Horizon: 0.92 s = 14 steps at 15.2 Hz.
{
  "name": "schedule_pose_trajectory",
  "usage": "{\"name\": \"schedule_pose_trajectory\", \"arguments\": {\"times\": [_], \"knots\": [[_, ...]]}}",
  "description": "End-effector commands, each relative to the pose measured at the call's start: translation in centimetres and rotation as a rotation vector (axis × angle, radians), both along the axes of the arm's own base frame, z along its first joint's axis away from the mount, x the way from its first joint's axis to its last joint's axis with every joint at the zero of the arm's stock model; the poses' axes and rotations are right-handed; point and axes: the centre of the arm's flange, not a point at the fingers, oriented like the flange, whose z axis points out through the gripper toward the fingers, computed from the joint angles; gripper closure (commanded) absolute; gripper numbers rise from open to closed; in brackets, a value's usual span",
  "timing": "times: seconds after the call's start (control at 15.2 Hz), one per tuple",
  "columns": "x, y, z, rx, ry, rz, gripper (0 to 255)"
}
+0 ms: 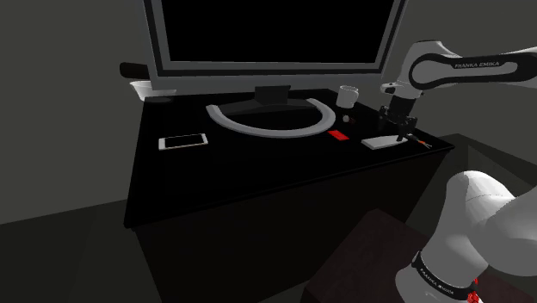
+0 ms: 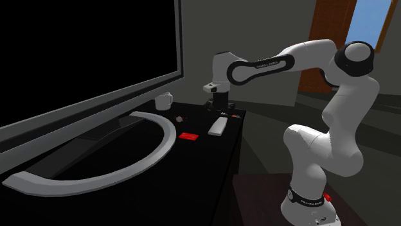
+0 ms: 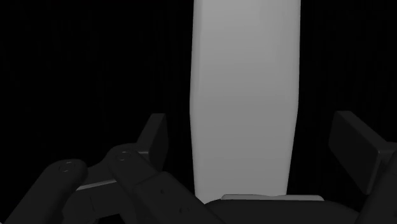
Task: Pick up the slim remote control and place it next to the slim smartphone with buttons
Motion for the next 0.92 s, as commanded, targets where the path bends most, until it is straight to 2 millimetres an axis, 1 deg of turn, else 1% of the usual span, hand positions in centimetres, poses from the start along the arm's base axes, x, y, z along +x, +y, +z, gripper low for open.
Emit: {"name": "schedule_pose_trajectory", "arguments": {"times": [0.0, 0.13, 0.66, 0.73, 0.86], "knots": [[0.0, 0.0, -1.1, 0.0, 0.0, 0.003, 0], [0.0, 0.0, -2.4, 0.0, 0.0, 0.003, 0], [0.0, 0.0, -2.4, 0.0, 0.0, 0.003, 0], [0.0, 0.0, -2.4, 0.0, 0.0, 0.003, 255], [0.0, 0.0, -2.4, 0.0, 0.0, 0.003, 255]]}}
